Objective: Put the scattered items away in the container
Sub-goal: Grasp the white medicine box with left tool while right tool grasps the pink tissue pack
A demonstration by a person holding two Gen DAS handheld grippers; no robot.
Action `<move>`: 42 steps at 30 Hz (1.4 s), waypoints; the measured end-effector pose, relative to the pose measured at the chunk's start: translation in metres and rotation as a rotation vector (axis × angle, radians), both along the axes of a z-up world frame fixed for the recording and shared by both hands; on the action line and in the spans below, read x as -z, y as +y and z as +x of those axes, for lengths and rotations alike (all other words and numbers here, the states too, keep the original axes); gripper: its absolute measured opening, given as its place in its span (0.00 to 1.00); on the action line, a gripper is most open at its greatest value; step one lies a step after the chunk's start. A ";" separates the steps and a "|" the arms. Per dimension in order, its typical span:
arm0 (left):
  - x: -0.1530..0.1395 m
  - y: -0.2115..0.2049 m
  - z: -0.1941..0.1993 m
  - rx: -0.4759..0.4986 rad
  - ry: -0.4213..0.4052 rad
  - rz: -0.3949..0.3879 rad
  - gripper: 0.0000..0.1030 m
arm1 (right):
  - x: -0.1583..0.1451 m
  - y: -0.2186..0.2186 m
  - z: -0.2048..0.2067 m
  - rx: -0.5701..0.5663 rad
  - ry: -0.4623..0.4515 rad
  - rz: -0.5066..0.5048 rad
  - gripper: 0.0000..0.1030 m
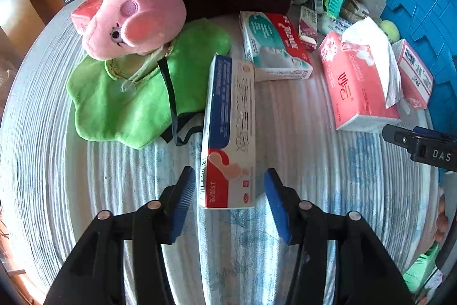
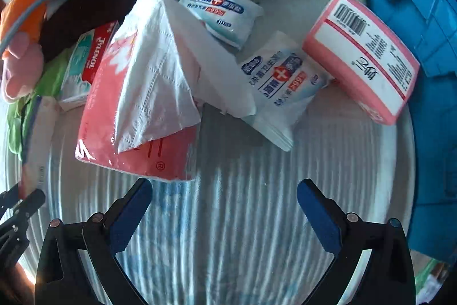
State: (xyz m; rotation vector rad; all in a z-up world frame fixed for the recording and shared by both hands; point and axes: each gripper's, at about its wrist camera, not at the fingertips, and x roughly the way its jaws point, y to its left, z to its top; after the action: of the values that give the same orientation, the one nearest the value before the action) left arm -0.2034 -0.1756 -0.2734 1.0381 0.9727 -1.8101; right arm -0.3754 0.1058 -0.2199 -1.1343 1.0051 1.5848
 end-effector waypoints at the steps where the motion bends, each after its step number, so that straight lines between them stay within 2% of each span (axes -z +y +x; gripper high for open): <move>1: -0.005 -0.001 0.001 -0.004 0.015 -0.009 0.63 | -0.008 -0.003 -0.002 -0.008 0.036 0.007 1.00; 3: -0.009 -0.008 -0.001 -0.013 0.026 -0.024 0.72 | -0.020 -0.007 -0.015 -0.033 0.095 0.024 1.00; 7: 0.002 -0.014 0.006 -0.017 -0.018 -0.020 0.72 | -0.021 -0.002 -0.045 -0.050 0.096 0.050 1.00; 8: 0.008 -0.024 -0.008 -0.019 -0.026 -0.003 0.72 | -0.016 0.001 -0.050 -0.041 0.086 0.047 1.00; 12: 0.029 -0.029 -0.020 -0.012 -0.032 0.047 0.72 | 0.004 0.014 -0.051 -0.028 0.091 0.002 1.00; 14: 0.033 -0.030 -0.024 -0.016 -0.041 0.036 0.71 | 0.009 0.015 -0.054 -0.037 0.083 -0.006 1.00; 16: 0.032 -0.030 -0.029 -0.002 -0.055 0.018 0.59 | 0.012 0.014 -0.055 -0.048 0.069 -0.010 0.99; 20: 0.032 -0.033 -0.035 0.007 -0.064 -0.001 0.58 | 0.024 0.015 -0.053 -0.067 0.046 -0.027 1.00; 27: 0.032 -0.032 -0.035 -0.004 -0.052 -0.016 0.59 | 0.022 0.004 -0.061 -0.129 -0.013 0.092 1.00; 30: 0.033 -0.030 -0.034 -0.012 -0.045 -0.028 0.59 | 0.019 -0.004 -0.060 -0.150 0.004 0.124 1.00; 32: 0.032 -0.030 -0.033 -0.018 -0.046 -0.029 0.59 | 0.015 -0.003 -0.059 -0.167 0.013 0.082 1.00; 34: 0.032 -0.030 -0.034 -0.030 -0.047 -0.027 0.59 | 0.008 -0.003 -0.055 -0.149 0.096 0.066 1.00; 36: 0.032 -0.030 -0.035 -0.037 -0.051 -0.026 0.59 | 0.002 -0.003 -0.058 -0.161 0.110 0.089 1.00; 37: 0.032 -0.029 -0.035 -0.038 -0.051 -0.025 0.56 | 0.002 -0.003 -0.062 -0.179 0.102 0.087 0.96; 38: 0.031 -0.028 -0.036 -0.041 -0.051 -0.025 0.51 | 0.002 -0.004 -0.066 -0.194 0.078 0.091 0.84; 39: 0.029 -0.025 -0.035 -0.041 -0.045 -0.020 0.42 | 0.000 -0.007 -0.069 -0.205 0.054 0.102 0.82; 42: 0.024 -0.014 -0.035 -0.050 -0.033 -0.022 0.41 | -0.014 -0.021 -0.067 -0.225 0.074 0.108 0.82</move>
State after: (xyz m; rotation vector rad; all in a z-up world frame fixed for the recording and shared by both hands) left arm -0.2383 -0.1893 -0.2970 1.0183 0.9493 -1.7542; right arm -0.4421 0.0843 -0.2062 -1.1526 0.8517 1.8488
